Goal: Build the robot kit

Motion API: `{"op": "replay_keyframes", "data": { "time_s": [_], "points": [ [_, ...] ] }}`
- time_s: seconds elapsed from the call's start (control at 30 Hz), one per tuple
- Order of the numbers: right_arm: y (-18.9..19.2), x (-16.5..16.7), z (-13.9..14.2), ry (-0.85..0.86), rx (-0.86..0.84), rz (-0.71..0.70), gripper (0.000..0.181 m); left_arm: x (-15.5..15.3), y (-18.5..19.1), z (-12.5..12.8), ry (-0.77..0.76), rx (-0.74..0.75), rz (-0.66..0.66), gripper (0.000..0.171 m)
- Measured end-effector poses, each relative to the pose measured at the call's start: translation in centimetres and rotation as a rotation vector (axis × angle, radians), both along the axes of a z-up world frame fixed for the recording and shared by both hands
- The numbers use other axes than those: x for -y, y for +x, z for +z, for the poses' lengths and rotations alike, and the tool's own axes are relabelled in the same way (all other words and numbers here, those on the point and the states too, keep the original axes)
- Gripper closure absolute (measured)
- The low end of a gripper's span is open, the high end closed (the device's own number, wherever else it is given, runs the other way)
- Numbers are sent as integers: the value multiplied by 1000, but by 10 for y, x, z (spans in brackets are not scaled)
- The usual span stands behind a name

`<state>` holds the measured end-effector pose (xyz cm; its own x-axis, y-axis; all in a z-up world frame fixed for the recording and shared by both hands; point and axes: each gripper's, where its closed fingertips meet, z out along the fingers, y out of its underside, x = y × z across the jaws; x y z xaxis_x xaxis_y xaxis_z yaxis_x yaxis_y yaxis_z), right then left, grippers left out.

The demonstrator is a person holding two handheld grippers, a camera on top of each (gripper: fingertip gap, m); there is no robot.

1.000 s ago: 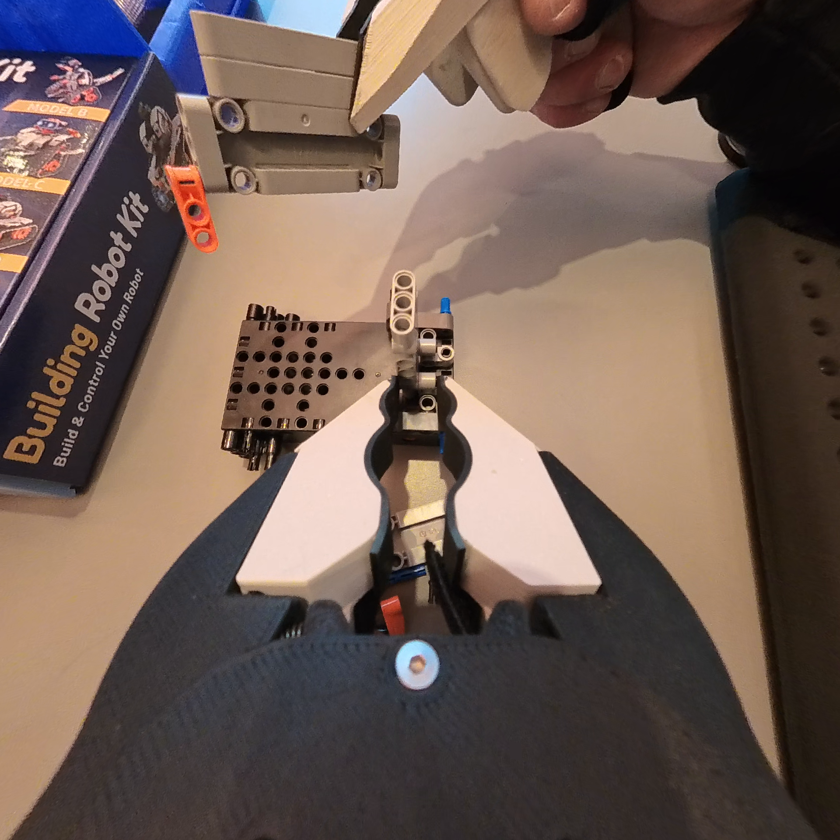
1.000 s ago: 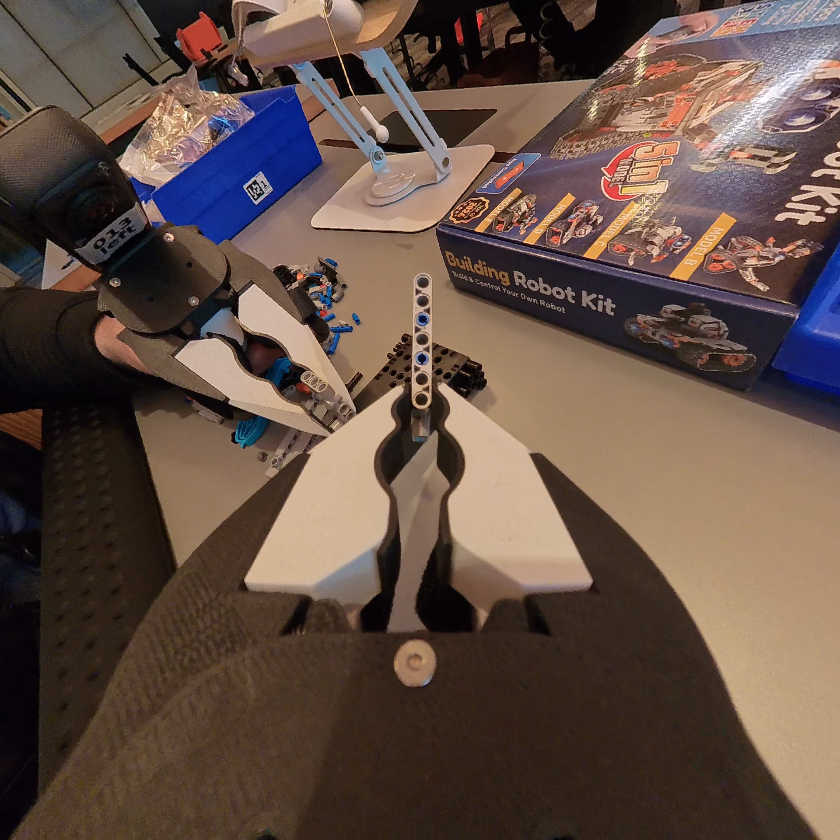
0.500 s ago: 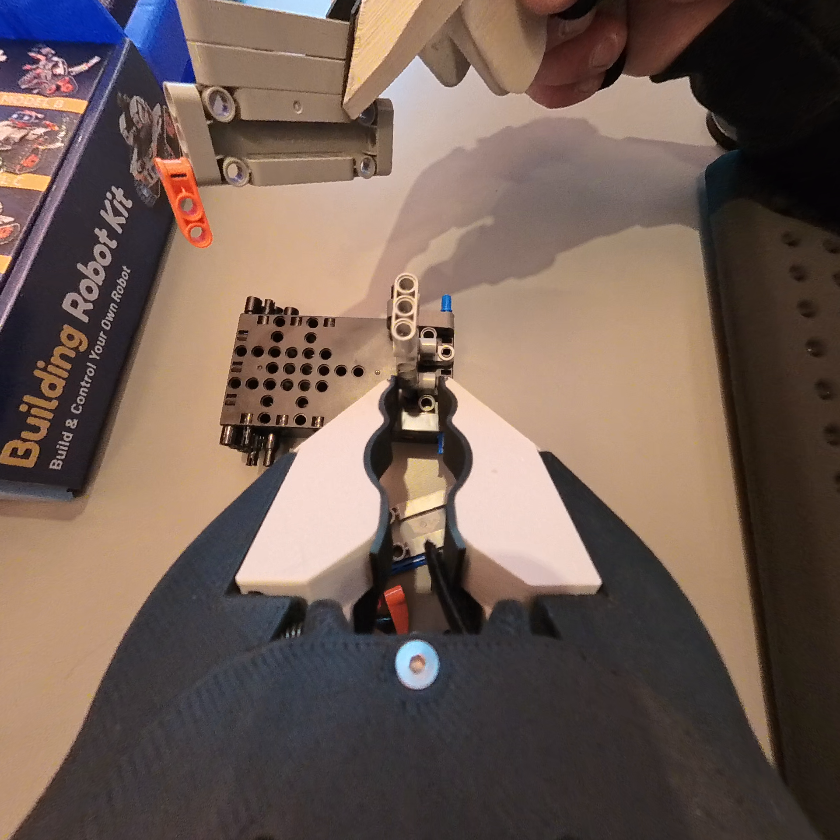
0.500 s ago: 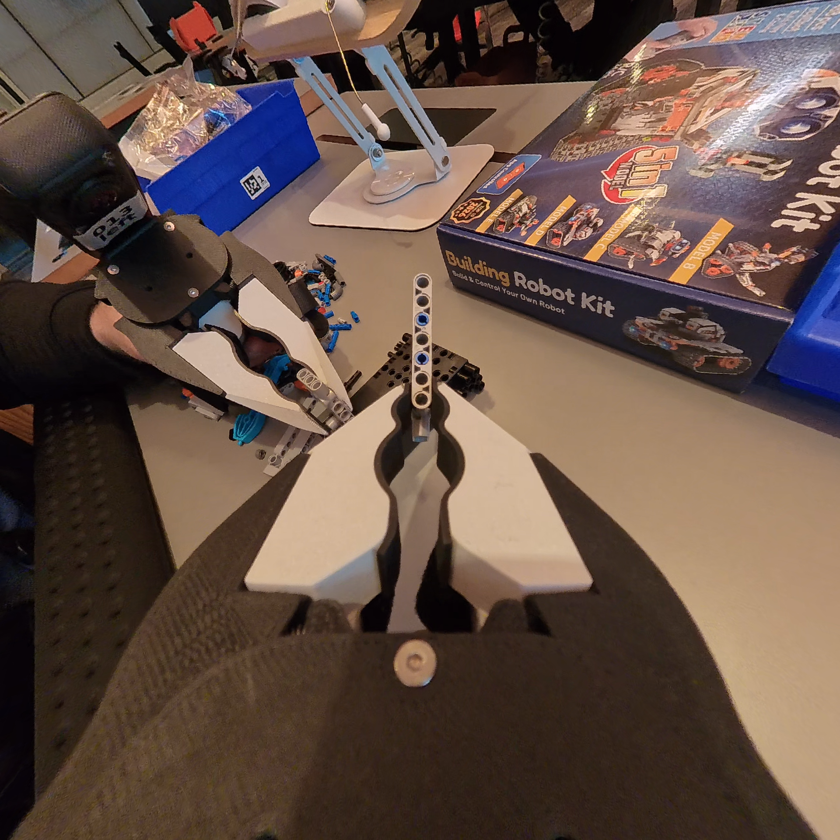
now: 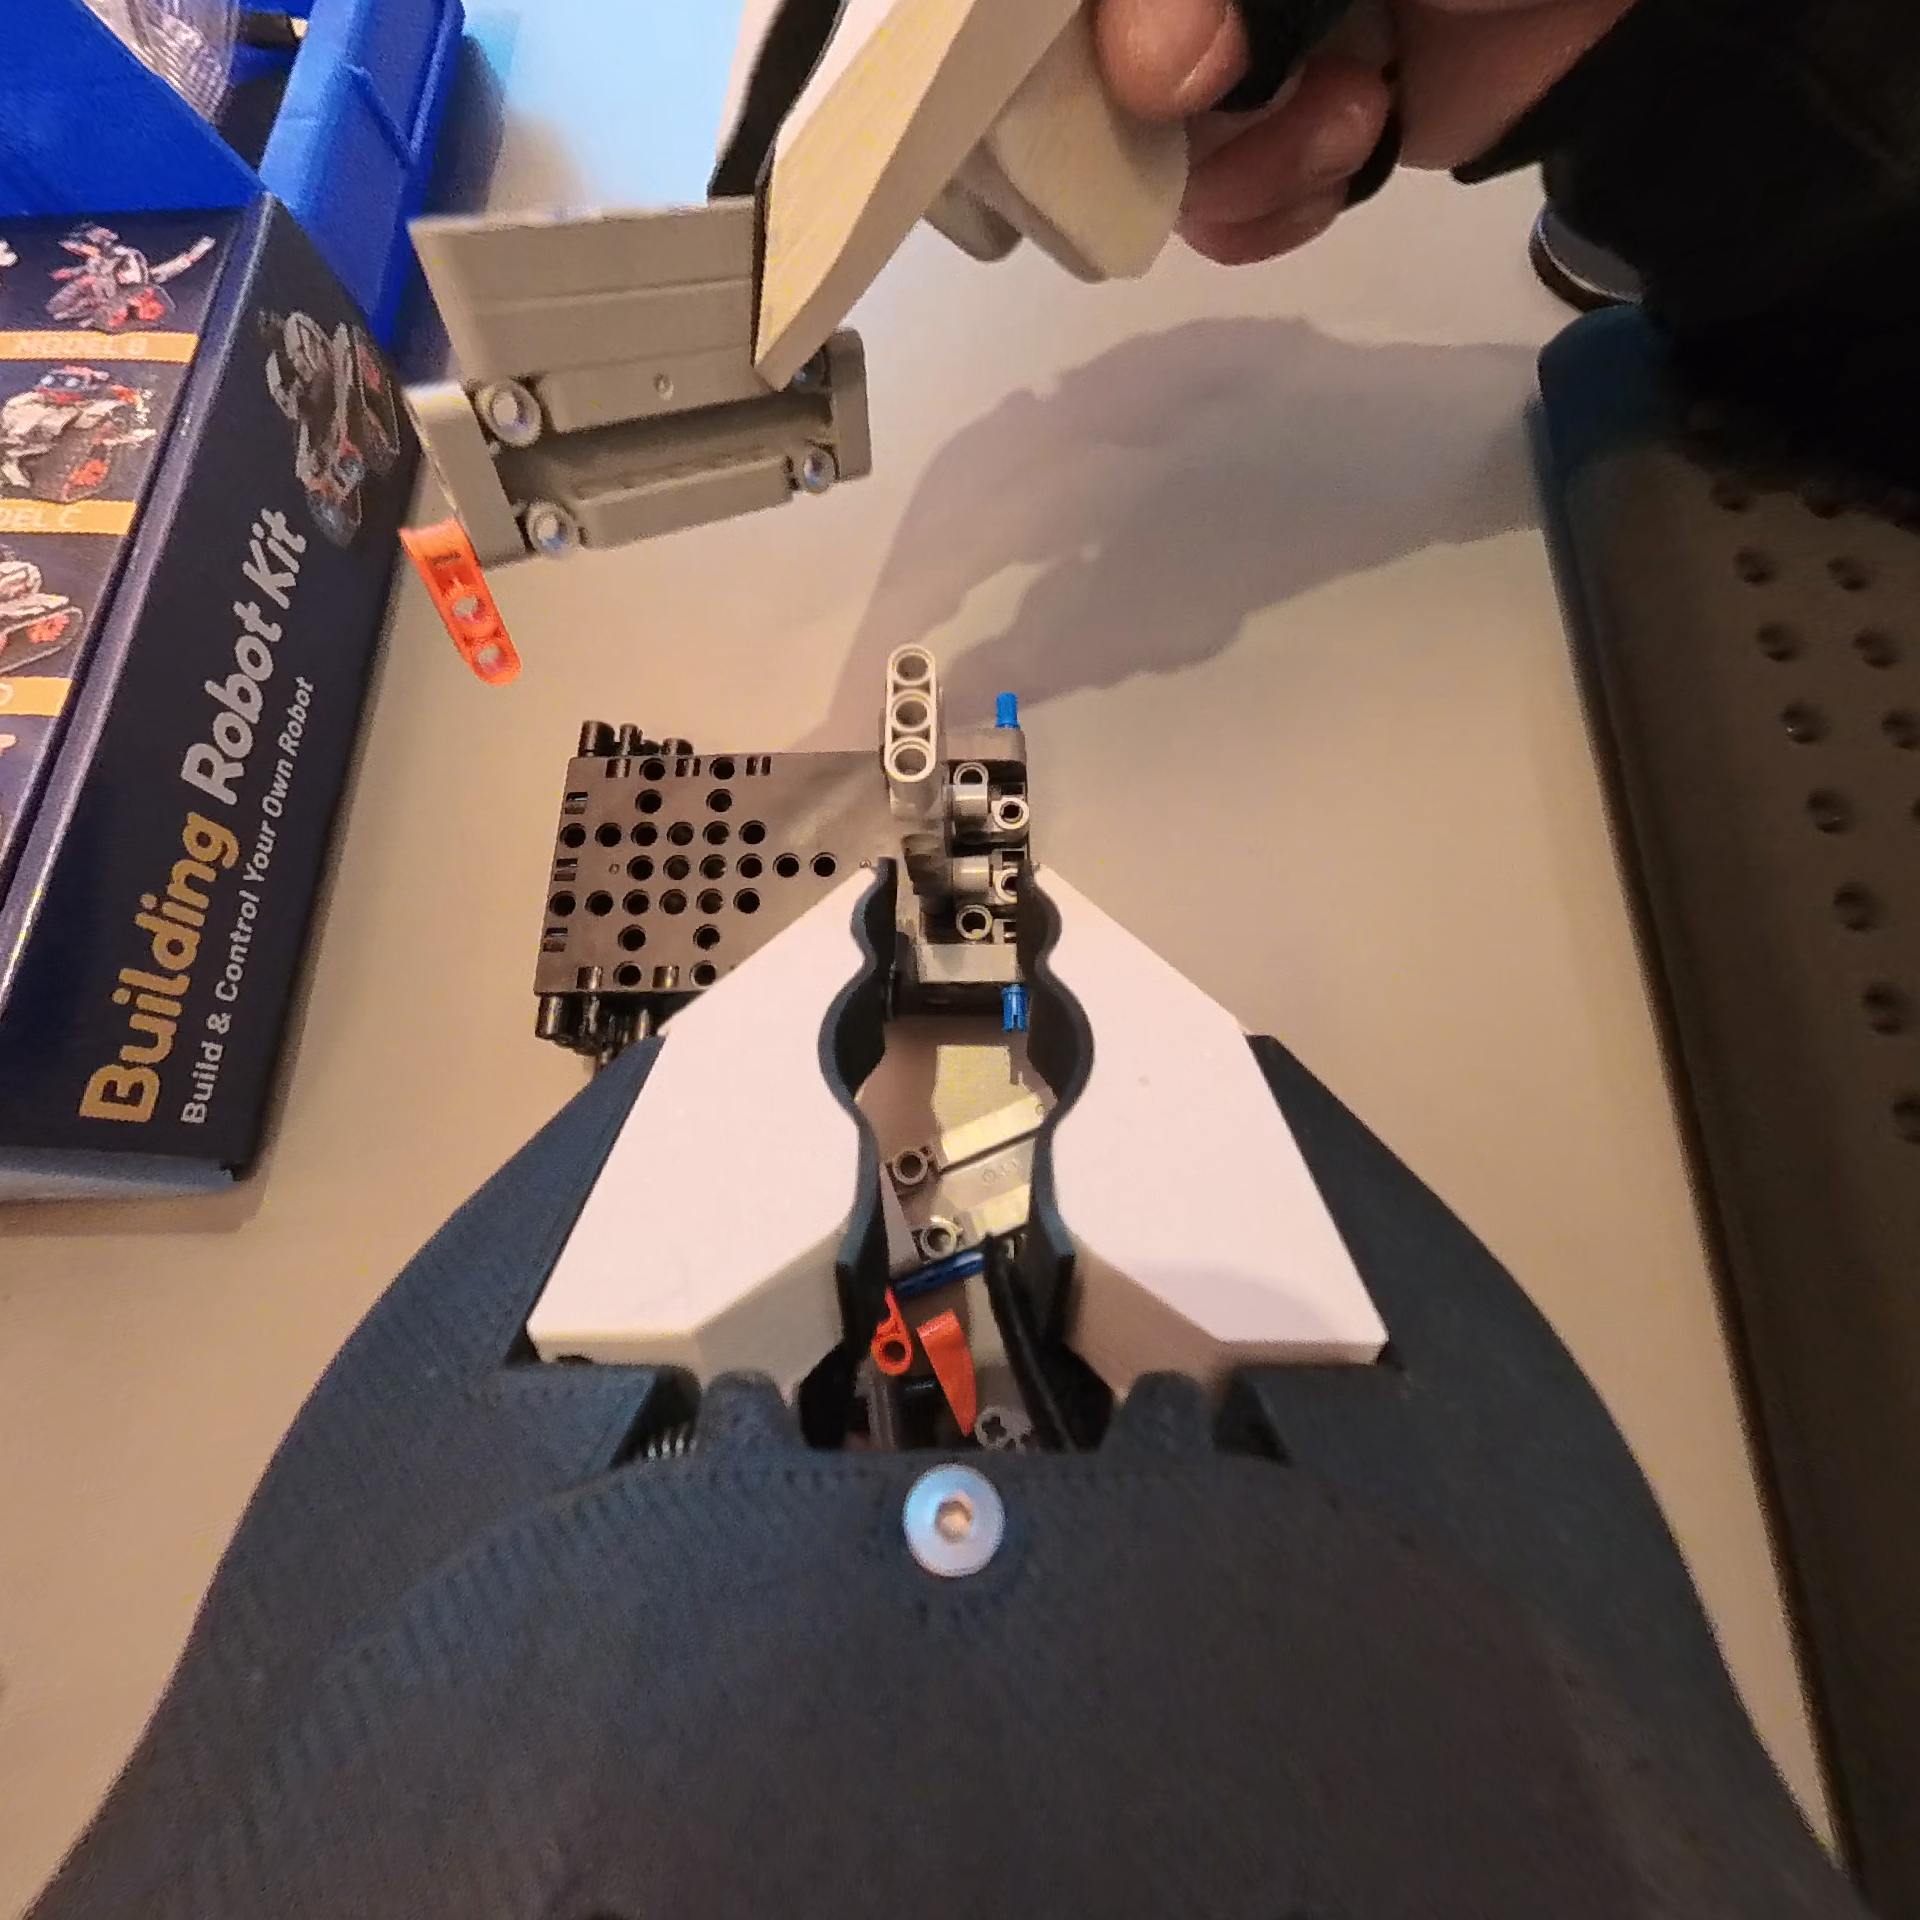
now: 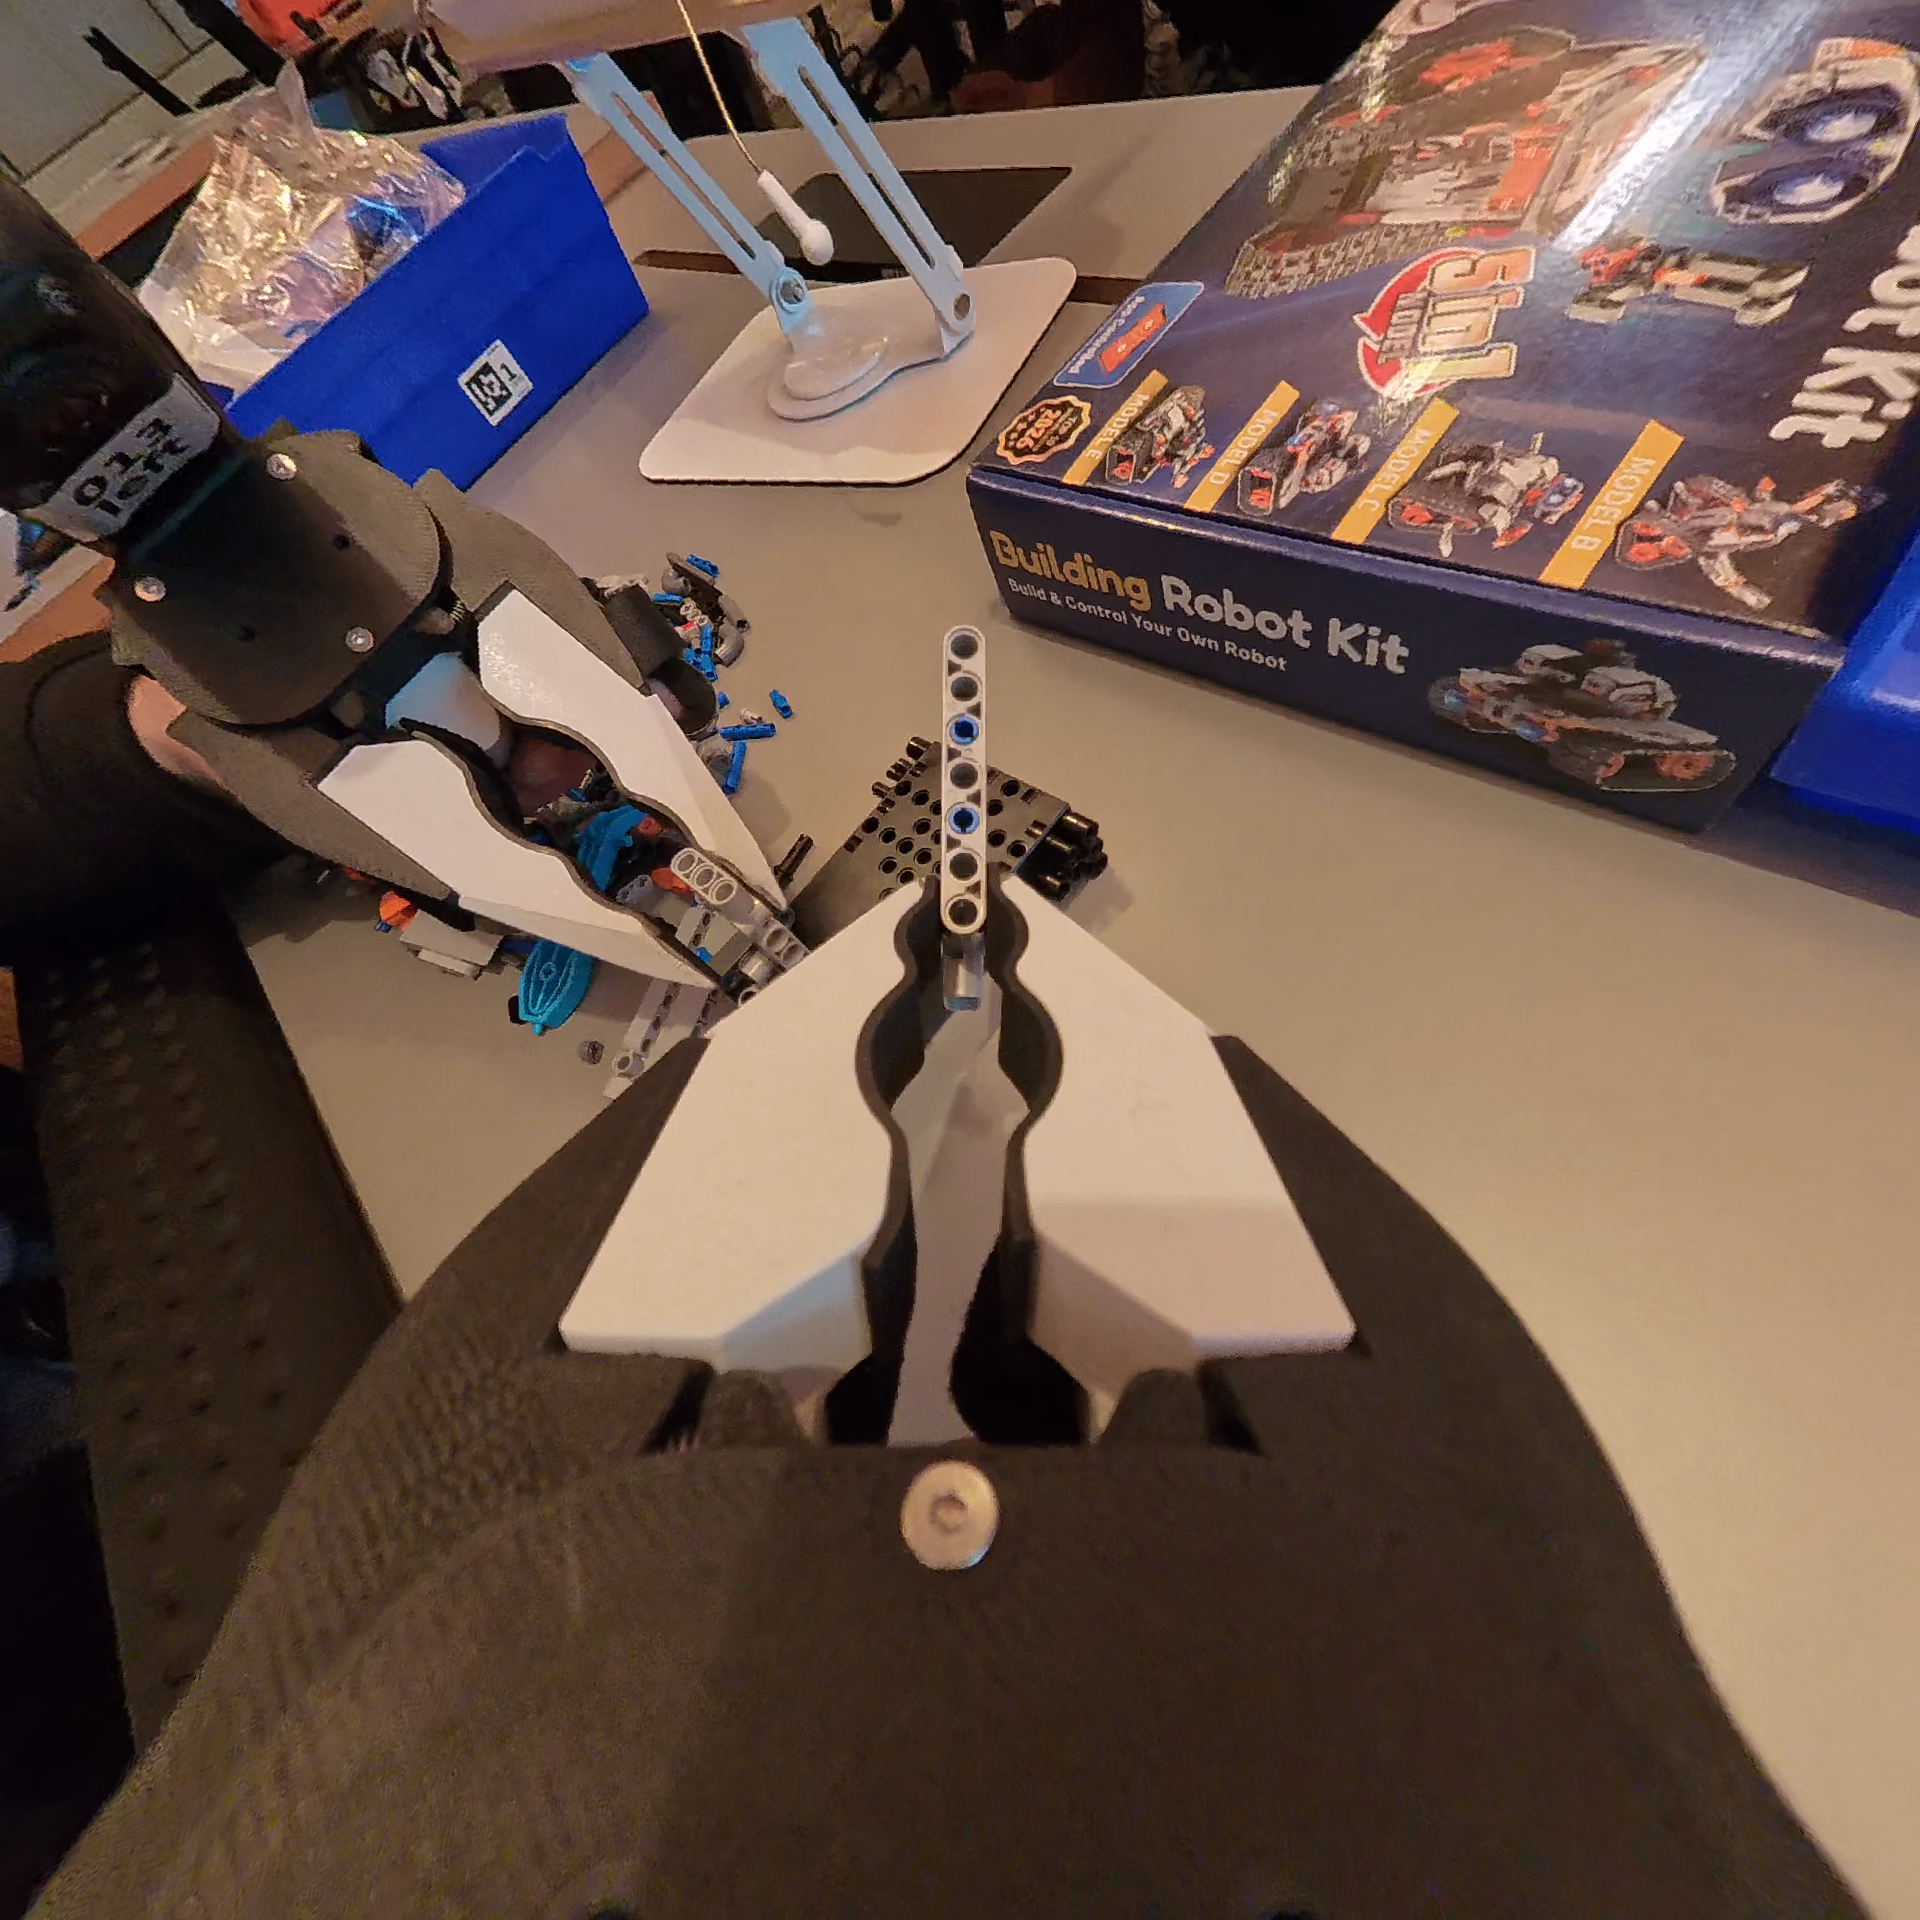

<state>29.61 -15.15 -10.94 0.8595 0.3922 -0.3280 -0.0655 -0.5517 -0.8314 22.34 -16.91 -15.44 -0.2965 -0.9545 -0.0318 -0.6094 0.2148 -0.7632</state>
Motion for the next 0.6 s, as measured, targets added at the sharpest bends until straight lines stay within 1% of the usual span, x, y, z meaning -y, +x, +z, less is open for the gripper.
{"op": "replay_keyframes", "data": {
  "time_s": [0.17,0.23,0.27,0.37,0.53,0.6],
  "points": [
    [-6,-1,-9,-45,-52,-30,176,-3,6,-5,29,-13,16,151],
    [-10,-2,-11,-51,-76,-37,176,-2,8,-8,27,-27,19,153],
    [-12,-1,-12,-54,-79,-37,176,-1,9,-9,28,-26,16,157],
    [-15,-2,-14,-57,-70,-38,176,0,10,-9,29,-34,26,158],
    [-13,-3,-20,-70,-24,-64,176,2,14,-9,16,-30,83,158],
    [-14,-3,-22,-74,-13,-70,176,6,14,-9,19,-24,80,158]
  ]
}}
